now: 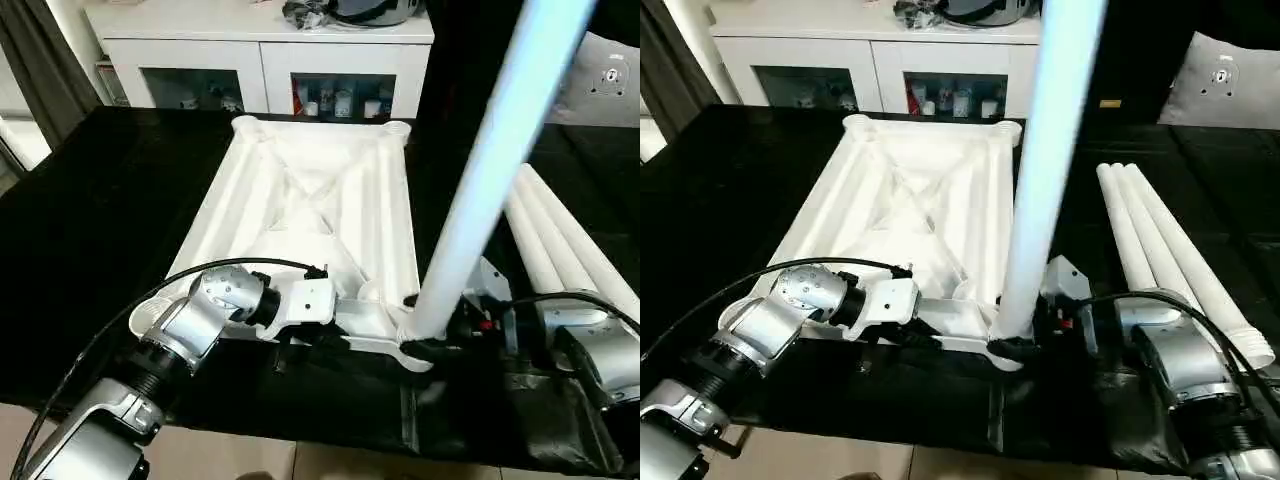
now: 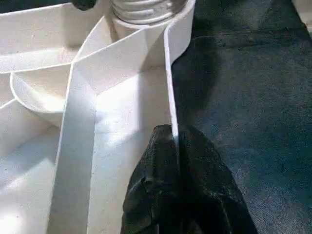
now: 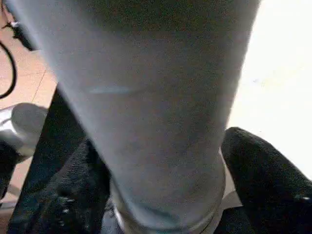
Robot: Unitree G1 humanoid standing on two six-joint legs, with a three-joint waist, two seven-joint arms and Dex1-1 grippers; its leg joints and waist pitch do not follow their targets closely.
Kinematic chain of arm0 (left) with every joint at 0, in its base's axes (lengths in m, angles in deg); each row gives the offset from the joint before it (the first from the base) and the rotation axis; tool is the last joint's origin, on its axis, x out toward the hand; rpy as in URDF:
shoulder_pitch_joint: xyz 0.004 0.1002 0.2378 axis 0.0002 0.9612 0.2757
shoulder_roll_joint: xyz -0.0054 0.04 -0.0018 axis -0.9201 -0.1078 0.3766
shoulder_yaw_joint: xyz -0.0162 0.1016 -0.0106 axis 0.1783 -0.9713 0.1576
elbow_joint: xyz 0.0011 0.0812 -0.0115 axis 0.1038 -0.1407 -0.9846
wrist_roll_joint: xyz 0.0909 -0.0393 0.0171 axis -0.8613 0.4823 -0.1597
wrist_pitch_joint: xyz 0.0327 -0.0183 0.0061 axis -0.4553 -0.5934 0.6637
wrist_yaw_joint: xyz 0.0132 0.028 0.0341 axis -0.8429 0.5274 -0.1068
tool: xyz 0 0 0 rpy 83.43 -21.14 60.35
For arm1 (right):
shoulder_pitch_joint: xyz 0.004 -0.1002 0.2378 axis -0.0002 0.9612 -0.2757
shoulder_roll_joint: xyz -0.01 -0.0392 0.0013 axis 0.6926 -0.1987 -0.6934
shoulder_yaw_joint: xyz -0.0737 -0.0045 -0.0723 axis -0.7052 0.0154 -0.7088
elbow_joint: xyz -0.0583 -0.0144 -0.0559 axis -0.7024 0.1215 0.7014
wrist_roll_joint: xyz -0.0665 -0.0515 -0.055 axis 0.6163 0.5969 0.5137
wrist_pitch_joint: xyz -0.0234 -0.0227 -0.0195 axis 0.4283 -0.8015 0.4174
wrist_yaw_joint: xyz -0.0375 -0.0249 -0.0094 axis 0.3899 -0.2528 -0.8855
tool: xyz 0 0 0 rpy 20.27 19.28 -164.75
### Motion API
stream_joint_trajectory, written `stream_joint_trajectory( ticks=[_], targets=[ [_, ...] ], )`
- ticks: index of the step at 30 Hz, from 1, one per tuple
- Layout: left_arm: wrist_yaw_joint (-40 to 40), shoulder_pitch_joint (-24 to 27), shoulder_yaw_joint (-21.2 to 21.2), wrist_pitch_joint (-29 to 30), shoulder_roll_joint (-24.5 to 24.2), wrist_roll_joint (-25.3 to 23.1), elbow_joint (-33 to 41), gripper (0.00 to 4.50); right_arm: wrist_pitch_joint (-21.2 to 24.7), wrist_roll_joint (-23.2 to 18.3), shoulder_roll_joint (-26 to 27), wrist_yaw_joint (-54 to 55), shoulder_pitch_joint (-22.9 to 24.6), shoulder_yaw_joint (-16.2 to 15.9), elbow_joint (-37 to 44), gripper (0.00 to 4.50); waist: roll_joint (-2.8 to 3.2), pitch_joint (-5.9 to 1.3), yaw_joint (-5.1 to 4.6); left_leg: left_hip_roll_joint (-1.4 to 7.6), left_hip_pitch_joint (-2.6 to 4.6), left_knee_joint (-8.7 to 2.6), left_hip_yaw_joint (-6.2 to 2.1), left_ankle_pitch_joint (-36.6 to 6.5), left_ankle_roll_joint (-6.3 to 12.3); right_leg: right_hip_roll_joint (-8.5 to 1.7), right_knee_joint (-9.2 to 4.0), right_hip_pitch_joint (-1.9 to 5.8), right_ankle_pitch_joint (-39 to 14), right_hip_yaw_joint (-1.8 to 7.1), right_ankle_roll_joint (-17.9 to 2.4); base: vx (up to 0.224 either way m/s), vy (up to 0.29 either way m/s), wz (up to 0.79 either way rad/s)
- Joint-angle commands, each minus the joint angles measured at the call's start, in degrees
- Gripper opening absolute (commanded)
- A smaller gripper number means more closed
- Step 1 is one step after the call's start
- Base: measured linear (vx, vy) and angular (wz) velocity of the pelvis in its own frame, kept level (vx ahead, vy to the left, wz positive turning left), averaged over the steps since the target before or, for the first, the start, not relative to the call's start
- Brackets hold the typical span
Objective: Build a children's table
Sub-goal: Rotate leg to tighten
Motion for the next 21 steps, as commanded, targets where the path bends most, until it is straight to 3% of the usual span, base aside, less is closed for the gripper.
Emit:
stream_joint_trajectory(
  ticks=[1,8,14,15,16,17,18,19,21],
  targets=[
    [2.9,0.0,-3.0,-1.2,-1.1,-2.0,-1.4,0.00,0.3,-1.0,-0.8,-0.7,0.3,-0.2,1.2,3.28,-1.04,-3.64,0.04,4.97,-0.54,-4.15,-1.25,-1.9,9.86,-4.21,-3.68,3.70,-7.3,2.81,-15.1,0.000,0.000,0.00],
    [3.2,-0.5,-2.7,-2.0,-0.8,-1.7,-2.9,0.00,0.8,-1.1,-0.8,-1.4,0.8,-0.3,1.6,2.78,-1.09,-3.60,0.06,4.99,-0.51,-4.25,-1.25,-2.6,9.18,-4.17,-3.80,3.69,-8.5,2.80,-14.8,0.000,0.000,0.00],
    [2.6,1.6,-0.8,3.1,0.5,1.5,0.5,0.00,3.2,-2.4,2.0,1.7,1.5,0.1,2.8,2.70,-1.12,-3.58,0.00,4.96,-0.68,-4.21,-1.23,-1.4,9.35,-4.22,-3.61,3.76,-7.0,2.77,-15.3,0.000,0.000,0.00],
    [-0.4,2.9,0.2,6.7,1.7,1.9,2.5,0.00,4.3,-1.4,4.5,6.8,1.2,0.4,2.5,2.70,-0.91,-3.54,-0.16,4.98,-0.61,-4.33,-1.24,-2.3,8.94,-4.25,-3.70,3.76,-8.4,2.74,-15.1,0.000,0.000,0.00],
    [-0.4,2.9,0.2,6.7,1.7,1.9,2.5,0.00,4.3,-1.4,4.5,6.8,1.2,0.4,2.5,2.70,-1.06,-3.21,-0.61,4.91,-0.77,-4.58,-1.32,-3.6,8.25,-4.16,-4.10,3.69,-10.7,2.68,-14.6,0.000,0.000,0.00],
    [-6.1,3.8,1.8,11.6,3.9,1.6,3.8,0.00,5.7,0.4,7.9,13.6,0.2,0.6,1.2,2.70,-1.11,-3.14,-0.72,4.80,-0.59,-4.68,-1.28,-4.9,7.71,-4.11,-4.40,3.73,-12.9,2.66,-14.0,0.000,0.000,0.00],
    [-9.3,4.1,2.8,13.9,5.2,1.3,4.3,0.00,6.6,1.5,9.7,17.3,-0.4,0.7,0.2,2.70,-1.09,-2.86,-1.38,4.78,-0.68,-4.93,-1.36,-6.5,5.95,-4.16,-4.53,3.71,-16.2,2.73,-13.4,0.000,0.000,0.00],
    [-9.3,4.1,2.8,13.9,5.2,1.3,4.3,0.00,6.6,1.5,9.7,17.3,-0.4,0.7,0.2,2.70,-1.06,-2.69,-1.96,4.43,-0.27,-5.06,-1.42,-9.2,4.40,-4.03,-5.34,3.54,-21.7,2.52,-11.7,0.000,0.000,0.00],
    [-17.1,4.7,5.6,20.0,8.4,1.0,6.0,0.00,8.5,3.3,15.3,28.0,-2.5,2.1,-3.0,2.69,-1.21,-2.70,-2.86,4.26,-0.53,-5.21,-1.67,-9.7,3.00,-4.01,-5.51,3.54,-24.7,2.48,-10.3,0.000,0.000,0.00]
  ],
)
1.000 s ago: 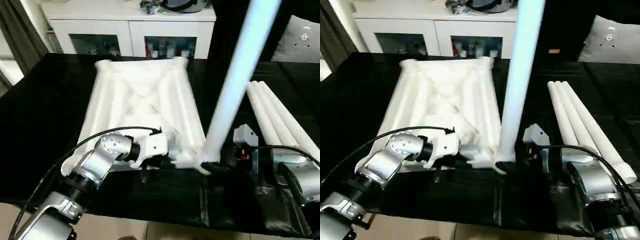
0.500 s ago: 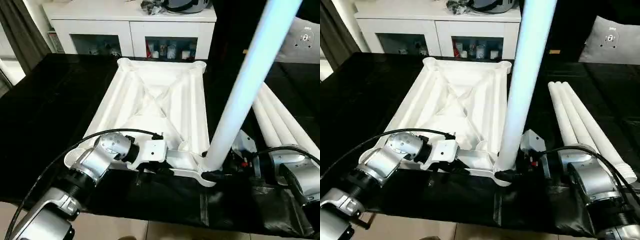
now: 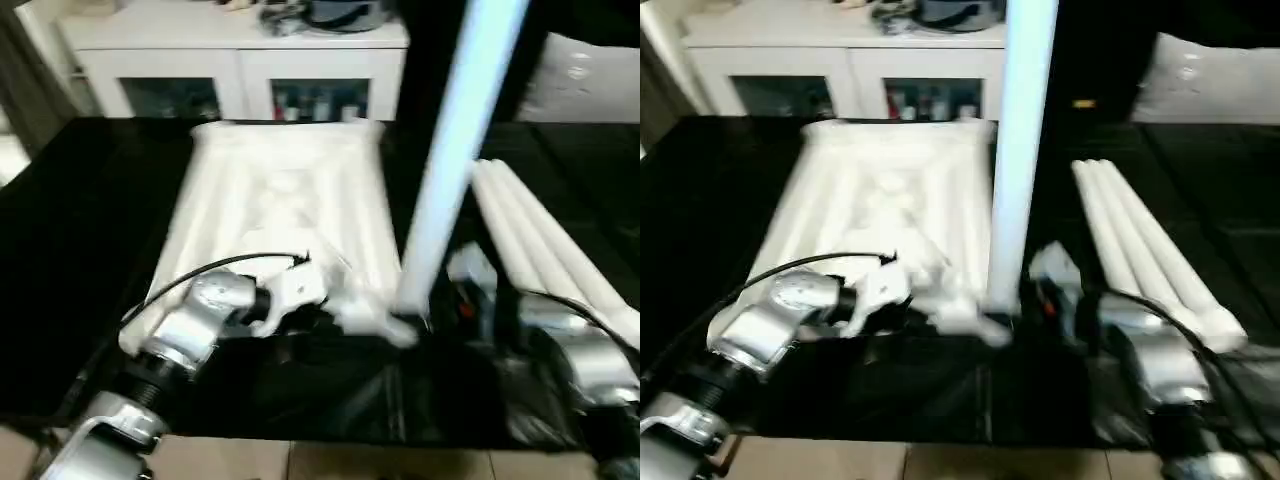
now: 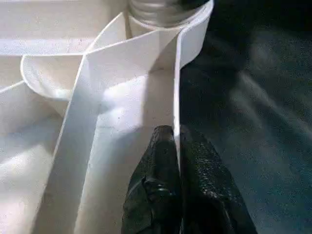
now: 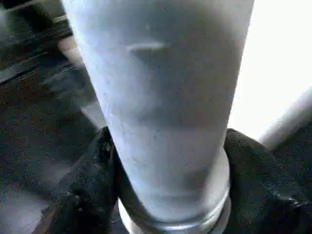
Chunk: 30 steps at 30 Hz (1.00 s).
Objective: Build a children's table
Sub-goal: Rotate leg to tighten
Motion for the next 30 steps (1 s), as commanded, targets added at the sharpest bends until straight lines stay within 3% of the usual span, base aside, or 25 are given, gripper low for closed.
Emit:
stream_joint_trajectory(
  ticks=[1,5,9,10,16,20,21,22,23,24,27,30],
  targets=[
    [-5.9,1.2,-0.4,4.8,3.9,1.0,2.8,0.00,2.2,1.3,5.0,8.1,-1.8,-2.3,-2.1,2.69,-1.07,-2.63,0.08,4.08,-0.92,-5.19,-1.78,-11.0,2.93,-3.97,-5.68,3.13,-25.8,2.52,-10.0,0.000,0.000,0.00],
    [-10.6,2.0,1.3,9.2,5.5,-0.1,5.2,0.00,4.3,3.2,8.6,16.3,-3.6,-1.2,-4.3,2.69,-1.08,-2.63,-0.51,3.83,-0.79,-5.06,-1.62,-12.1,3.94,-3.74,-6.08,2.71,-27.1,2.63,-9.2,0.000,0.000,0.00],
    [-13.8,2.5,1.9,11.5,6.4,-1.7,6.6,0.00,5.3,3.8,11.0,21.2,-4.6,0.0,-5.8,2.69,-0.83,-2.91,-0.60,4.26,-1.05,-5.18,-1.67,-9.7,4.68,-3.75,-5.41,2.84,-20.2,2.86,-10.8,0.000,0.000,0.00],
    [-14.8,2.6,2.0,12.5,6.9,-2.1,7.3,0.00,5.1,4.0,11.6,21.7,-4.7,0.1,-5.8,3.25,-1.00,-3.09,-0.61,4.29,-1.09,-5.06,-1.57,-8.7,5.11,-3.76,-5.13,2.99,-17.2,2.90,-11.8,0.000,0.000,0.00],
    [-15.8,2.6,1.1,13.1,6.8,-2.4,8.6,0.00,5.1,4.1,11.8,22.2,-4.0,0.7,-5.0,3.73,-0.87,-3.31,-0.14,4.16,-1.27,-4.65,-1.34,-4.9,7.40,-3.85,-4.56,3.22,-11.1,2.92,-13.9,0.000,0.000,0.00],
    [-13.3,2.0,0.1,9.4,4.9,-2.5,7.2,0.00,3.4,3.3,8.9,19.1,-2.8,0.9,-3.5,4.07,-0.86,-3.23,0.26,4.21,-1.26,-4.68,-1.34,-4.8,8.24,-3.87,-4.60,3.29,-10.7,2.90,-13.7,0.000,0.000,0.00],
    [-11.5,1.5,-0.3,6.7,3.8,-2.7,5.7,0.00,2.3,2.4,7.1,16.4,-1.9,1.2,-2.4,4.19,-0.40,-3.16,0.38,4.09,-1.23,-4.71,-1.40,-5.4,8.21,-3.81,-4.78,3.30,-11.4,2.79,-13.5,0.000,0.000,0.00],
    [-11.5,1.5,-0.3,6.7,3.8,-2.7,5.7,0.00,2.3,2.4,7.1,16.4,-1.9,1.2,-2.4,4.28,-0.64,-3.17,0.32,4.21,-1.22,-4.73,-1.38,-6.1,8.21,-3.84,-4.72,3.37,-11.8,2.87,-13.4,0.000,0.000,0.00],
    [-9.5,1.0,-1.0,4.5,2.5,-2.9,4.4,0.00,0.8,1.8,5.1,13.0,-1.1,1.3,-1.5,4.28,-0.33,-3.14,0.40,4.17,-1.24,-4.75,-1.44,-6.3,8.20,-3.86,-4.78,3.34,-12.0,2.83,-13.4,0.000,0.000,0.00],
    [-8.9,0.9,-1.2,4.0,2.1,-3.0,4.0,0.00,0.4,1.6,4.4,11.7,-0.8,1.2,-1.1,4.37,-0.54,-3.12,0.48,4.20,-1.19,-4.75,-1.36,-6.9,8.19,-3.83,-4.91,3.33,-12.5,2.85,-13.2,0.000,0.000,0.00],
    [-7.5,0.3,-1.8,2.4,0.9,-3.2,2.9,0.00,-0.3,1.0,2.2,7.6,0.3,1.0,0.3,4.45,-0.42,-3.01,0.62,4.27,-1.17,-4.90,-1.41,-8.0,7.75,-3.80,-5.03,3.35,-13.8,2.84,-12.9,0.000,0.000,0.00],
    [-3.5,-1.3,-3.3,-5.5,-0.9,-3.3,-1.5,0.00,-0.6,-0.7,-3.0,-0.2,1.6,1.2,1.8,4.45,-0.41,-3.04,1.00,4.29,-0.94,-4.93,-1.48,-8.7,7.87,-3.76,-5.20,3.28,-14.7,2.88,-12.6,0.000,0.000,0.00]
  ],
)
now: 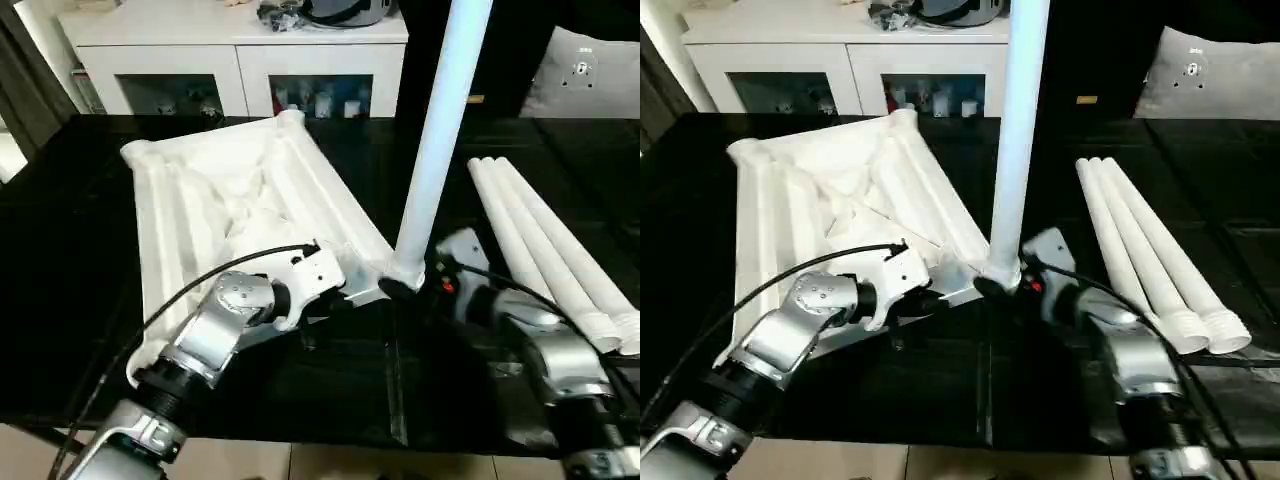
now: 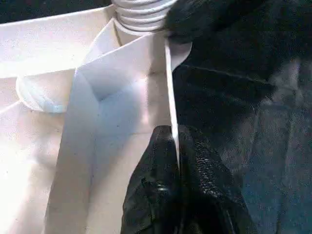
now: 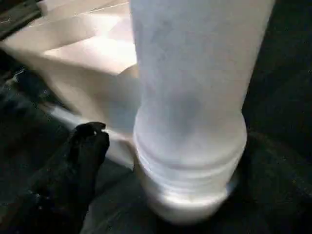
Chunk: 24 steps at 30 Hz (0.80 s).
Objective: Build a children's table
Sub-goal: Rotate leg to tighten
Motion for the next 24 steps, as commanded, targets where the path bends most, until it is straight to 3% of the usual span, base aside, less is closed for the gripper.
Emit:
stream_joint_trajectory(
  ticks=[1,8,11,12,14,24],
  targets=[
    [3.4,-0.8,-2.2,-5.2,-1.6,-0.9,-2.7,0.00,-0.4,-1.4,-2.0,-5.1,0.6,-0.3,1.5,4.45,-0.66,-3.14,0.05,4.29,-0.70,-4.65,-1.42,-8.5,7.65,-3.82,-5.09,3.60,-14.4,2.91,-12.2,0.000,0.000,0.00],
    [11.0,-2.1,-4.6,-11.5,-3.9,-0.5,-5.8,0.00,-3.2,-2.1,-5.6,-10.6,1.1,-1.0,2.7,4.45,-0.68,-3.43,0.83,4.66,-0.62,-4.37,-1.30,-4.6,8.68,-4.04,-4.24,3.47,-8.1,2.91,-14.5,0.000,0.000,0.00],
    [14.0,-3.8,-5.7,-15.5,-5.0,-1.2,-9.1,0.00,-4.8,-2.9,-7.0,-15.0,1.8,-2.0,4.0,4.45,-0.80,-3.43,1.21,4.58,-0.61,-4.29,-1.20,-5.0,9.11,-4.06,-4.28,3.61,-8.5,2.86,-14.3,0.000,0.000,0.00],
    [15.2,-4.4,-5.9,-16.8,-5.1,-1.2,-10.3,0.00,-5.1,-3.4,-7.5,-16.6,2.0,-2.3,4.3,4.17,-0.95,-3.34,1.29,4.59,-0.68,-4.33,-1.19,-5.1,9.29,-4.05,-4.35,3.62,-8.9,2.83,-14.1,0.000,0.000,0.00],
    [17.1,-5.0,-6.4,-18.1,-5.5,-1.2,-11.5,0.00,-5.2,-4.1,-8.2,-18.8,2.2,-2.7,4.9,4.17,-0.92,-3.38,1.51,4.71,-0.72,-4.34,-1.24,-4.9,9.26,-4.16,-4.23,3.68,-9.1,2.86,-14.0,0.000,0.000,0.00],
    [18.8,-6.3,-7.0,-21.2,-5.4,-1.7,-14.6,0.00,-5.8,-3.6,-8.5,-20.3,1.0,-3.4,2.9,3.29,-1.01,-3.45,2.00,4.77,-0.66,-4.35,-1.18,-4.5,8.11,-4.25,-4.16,3.68,-9.3,2.87,-14.2,0.000,0.000,0.00]
  ],
)
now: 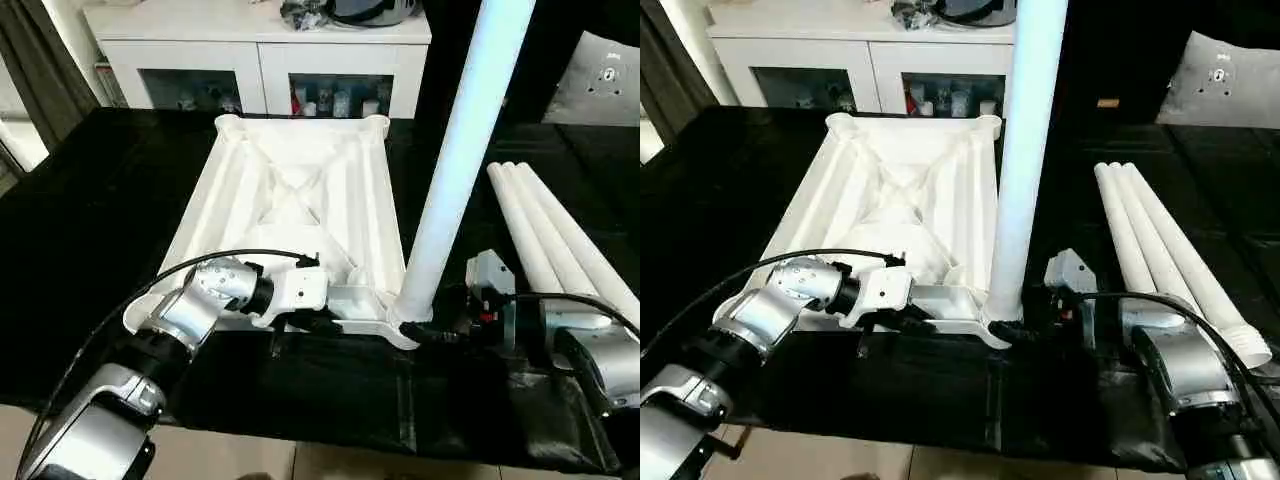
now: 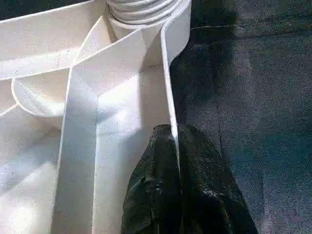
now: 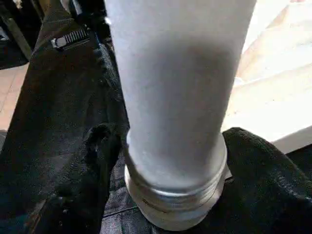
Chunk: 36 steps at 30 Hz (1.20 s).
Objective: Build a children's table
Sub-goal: Rotate leg to tighten
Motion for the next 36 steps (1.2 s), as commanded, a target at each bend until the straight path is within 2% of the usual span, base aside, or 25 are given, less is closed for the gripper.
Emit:
stream_joint_trajectory(
  ticks=[1,7,8,9,10,12,14,15,16,17,18,19,20,23,24,25,26,27,28,29,30,31,32,33,36],
  targets=[
    [2.3,-0.1,-3.3,-1.5,-0.3,-2.7,-2.6,0.00,-0.9,-1.0,-0.5,-1.5,-0.6,-0.7,0.3,3.23,-1.01,-3.42,-0.06,4.72,-0.61,-4.35,-1.18,-4.6,7.95,-4.19,-4.20,3.69,-9.9,2.86,-14.1,0.000,0.000,0.00],
    [3.7,0.5,-2.2,-0.7,0.4,-1.0,-3.0,0.00,-0.6,-1.5,0.0,-2.5,0.0,-0.8,0.7,2.73,-0.87,-3.48,0.13,4.85,-0.59,-4.34,-1.20,-4.4,8.11,-4.22,-4.08,3.64,-9.0,2.83,-14.4,0.000,0.000,0.00],
    [3.2,1.5,-1.2,2.1,0.9,0.6,-0.8,0.00,0.2,-2.2,0.9,-1.9,0.5,-0.6,1.3,2.68,-0.71,-3.47,0.13,4.86,-0.59,-4.35,-1.22,-4.5,8.05,-4.22,-4.06,3.65,-9.0,2.82,-14.5,0.000,0.000,0.00],
    [3.0,1.7,-1.0,2.7,1.0,0.9,-0.3,0.00,0.4,-2.4,1.0,-1.7,0.6,-0.6,1.5,2.67,-0.82,-3.46,0.06,4.91,-0.61,-4.39,-1.20,-4.6,7.89,-4.28,-4.03,3.72,-8.8,2.85,-14.8,0.000,0.000,0.00],
    [1.4,2.8,-0.2,6.4,1.7,1.8,2.8,0.00,2.6,-2.9,2.2,0.2,0.8,-0.6,2.4,2.65,-0.67,-3.47,0.03,4.91,-0.63,-4.40,-1.20,-4.7,7.77,-4.30,-4.02,3.77,-8.8,2.88,-14.8,0.000,0.000,0.00],
    [1.0,3.0,0.0,7.2,1.8,1.9,3.2,0.00,3.1,-2.9,2.4,0.6,0.8,-0.6,2.5,2.64,-0.67,-3.45,-0.08,4.90,-0.63,-4.44,-1.20,-4.4,7.78,-4.16,-4.07,3.69,-8.7,2.80,-15.0,0.000,0.000,0.00],
    [-3.5,4.9,1.0,13.4,3.7,2.1,7.8,0.00,5.6,-1.2,6.0,7.5,0.0,-0.6,1.4,2.62,-0.64,-3.18,-0.32,4.92,-0.66,-4.69,-1.28,-5.5,7.12,-4.17,-4.23,3.71,-10.7,2.80,-14.6,0.000,0.000,0.00],
    [-7.0,5.7,1.6,16.5,5.4,1.5,9.6,0.00,6.0,-0.1,8.9,12.6,-0.8,-0.1,-0.1,2.62,-0.82,-2.99,-0.77,5.01,-0.54,-4.94,-1.30,-7.1,5.94,-4.23,-4.40,3.57,-13.2,2.89,-14.3,0.000,0.000,0.00],
    [-9.7,6.3,2.0,18.9,6.7,1.1,10.8,0.00,6.4,0.6,11.2,16.5,-1.5,0.4,-1.4,2.62,-0.72,-2.66,-1.24,4.62,-0.45,-5.12,-1.38,-9.7,4.57,-4.16,-5.19,3.47,-18.7,2.72,-12.9,0.000,0.000,0.00],
    [-13.5,6.4,2.6,21.4,8.6,0.2,11.4,0.00,7.2,1.0,13.8,21.0,-2.4,1.2,-3.0,2.62,-0.85,-2.76,-1.68,4.51,-0.44,-5.06,-1.40,-10.2,3.64,-4.23,-5.17,3.56,-20.5,2.75,-12.1,0.000,0.000,0.00],
    [-13.5,6.4,2.6,21.4,8.6,0.2,11.4,0.00,7.2,1.0,13.8,21.0,-2.4,1.2,-3.0,2.62,-0.81,-2.66,-2.30,4.23,-0.73,-5.22,-1.62,-10.2,2.66,-4.10,-5.51,3.65,-23.7,2.54,-10.5,0.000,0.000,0.00],
    [-19.2,5.6,3.8,25.5,12.1,-0.7,11.2,0.00,7.6,1.7,17.5,27.3,-3.7,2.3,-5.2,2.62,-1.82,-2.74,-2.88,4.21,-0.45,-5.06,-1.46,-10.6,2.46,-3.99,-5.62,3.33,-25.2,2.70,-9.8,0.000,0.000,0.00],
    [-19.2,5.6,3.8,25.5,12.1,-0.7,11.2,0.00,7.6,1.7,17.5,27.3,-3.7,2.3,-5.2,2.62,-1.38,-2.60,-2.93,4.10,-0.28,-5.10,-1.49,-10.7,2.48,-4.02,-5.86,3.02,-26.1,2.72,-9.8,0.000,0.000,0.00],
    [-25.8,4.1,5.2,29.5,16.6,-1.5,10.3,0.00,8.4,2.4,22.3,37.6,-5.8,5.1,-8.8,2.62,-1.44,-2.61,-3.24,3.90,-0.20,-5.02,-1.35,-11.8,3.35,-3.89,-6.44,2.66,-27.9,2.74,-8.6,0.000,0.000,0.00],
    [-27.8,3.9,5.4,30.2,17.9,-1.8,10.2,0.00,7.7,4.0,23.0,39.9,-6.2,4.7,-9.3,2.62,-1.02,-2.68,-3.12,3.94,-0.34,-5.09,-1.49,-11.6,3.53,-3.96,-6.35,2.81,-27.3,2.77,-8.4,0.000,0.000,0.00],
    [-29.3,3.8,5.6,30.6,18.8,-2.1,10.2,0.00,7.6,4.5,23.7,41.2,-6.4,4.8,-9.7,2.62,-1.03,-2.80,-3.22,4.05,-0.58,-5.14,-1.51,-10.9,3.68,-3.85,-6.18,2.93,-25.0,2.75,-8.7,0.000,0.000,0.00],
    [-29.5,3.7,5.6,30.7,19.0,-2.2,10.2,0.00,7.6,4.6,23.8,41.4,-6.5,4.8,-9.8,2.97,-1.09,-2.85,-3.18,4.11,-0.53,-5.12,-1.47,-10.6,3.82,-3.82,-6.07,2.91,-23.6,2.80,-9.0,0.000,0.000,0.00],
    [-30.9,3.7,5.3,31.3,20.3,-2.9,10.8,0.00,7.0,5.5,24.8,43.0,-6.5,5.1,-9.8,3.18,-0.58,-2.98,-3.15,4.12,-0.71,-5.06,-1.49,-9.4,4.25,-3.85,-5.67,3.08,-20.1,2.87,-9.9,0.000,0.000,0.00],
    [-31.0,3.7,5.2,31.4,20.3,-3.1,10.9,0.00,6.9,5.6,25.0,43.3,-6.4,5.2,-9.7,3.18,-0.87,-3.13,-3.13,4.14,-0.68,-4.95,-1.36,-8.3,4.92,-3.82,-5.61,3.13,-17.0,2.89,-10.7,0.000,0.000,0.00],
    [-31.2,3.7,5.2,31.8,20.3,-3.5,11.1,0.00,6.5,5.7,25.2,44.0,-6.3,5.7,-9.4,3.34,-0.91,-3.23,-3.09,4.13,-0.77,-4.90,-1.36,-7.7,5.34,-3.87,-5.40,3.31,-15.5,2.91,-11.2,0.000,0.000,0.00],
    [-31.4,3.7,5.3,32.0,20.3,-3.7,11.1,0.00,6.3,5.8,25.3,44.4,-6.2,5.9,-9.2,3.41,-0.59,-3.31,-3.00,4.13,-0.87,-4.80,-1.36,-6.4,6.16,-3.98,-5.21,3.43,-13.2,2.89,-12.0,0.000,0.000,0.00],
    [-31.7,3.6,5.0,32.0,19.8,-4.4,11.0,0.00,5.9,6.5,25.0,45.3,-6.0,6.0,-9.0,3.49,-0.61,-3.43,-3.05,4.11,-0.91,-4.66,-1.29,-5.6,6.87,-3.94,-5.07,3.47,-11.3,2.83,-12.6,0.000,0.000,0.00],
    [-31.8,3.6,5.0,32.0,19.7,-4.5,11.0,0.00,5.8,6.6,24.9,45.5,-6.0,6.0,-9.0,3.49,-0.57,-3.46,-3.00,4.16,-0.91,-4.67,-1.33,-5.3,7.18,-3.94,-4.97,3.50,-10.7,2.78,-12.7,0.000,0.000,0.00],
    [-32.2,3.3,4.8,31.7,19.1,-5.0,10.4,0.00,4.3,7.4,23.9,45.6,-5.3,5.7,-8.2,3.69,-0.42,-3.48,-3.00,4.15,-0.87,-4.62,-1.28,-5.0,7.78,-3.92,-4.95,3.48,-10.2,2.74,-13.1,0.000,0.000,0.00],
    [-33.4,2.5,5.1,31.1,18.6,-5.7,8.7,0.00,3.8,6.4,22.7,44.7,-3.6,6.5,-5.5,3.84,-0.54,-3.44,-2.80,4.25,-0.84,-4.61,-1.22,-5.2,8.31,-3.95,-5.09,3.44,-10.8,2.72,-13.1,0.000,0.000,0.00]
  ],
)
